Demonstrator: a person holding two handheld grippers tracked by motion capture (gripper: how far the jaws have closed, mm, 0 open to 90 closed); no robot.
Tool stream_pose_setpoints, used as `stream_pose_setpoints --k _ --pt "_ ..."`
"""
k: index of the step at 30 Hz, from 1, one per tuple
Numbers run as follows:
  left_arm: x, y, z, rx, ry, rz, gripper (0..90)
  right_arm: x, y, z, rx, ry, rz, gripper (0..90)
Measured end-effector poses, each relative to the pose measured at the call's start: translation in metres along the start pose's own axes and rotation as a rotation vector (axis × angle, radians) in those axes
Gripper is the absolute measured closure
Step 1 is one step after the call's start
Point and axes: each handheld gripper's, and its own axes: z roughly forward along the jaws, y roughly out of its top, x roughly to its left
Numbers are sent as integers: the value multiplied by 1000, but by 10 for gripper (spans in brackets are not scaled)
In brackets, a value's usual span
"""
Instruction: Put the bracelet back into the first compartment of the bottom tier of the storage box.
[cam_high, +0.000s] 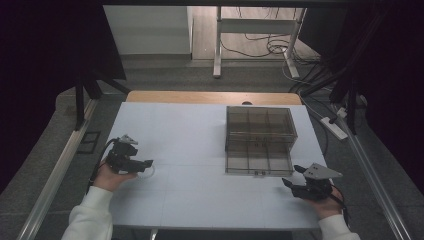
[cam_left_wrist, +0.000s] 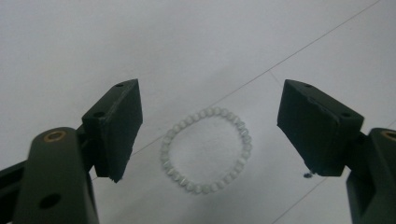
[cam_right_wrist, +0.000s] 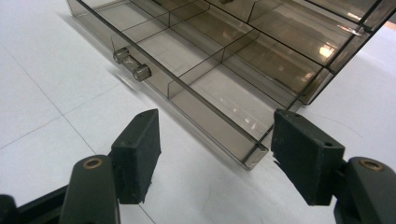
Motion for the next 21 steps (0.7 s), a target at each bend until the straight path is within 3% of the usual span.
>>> stream_pose_setpoints --k 21 --pt "11 -7 13 101 48 -23 176 0 0 0 5 -3 -2 329"
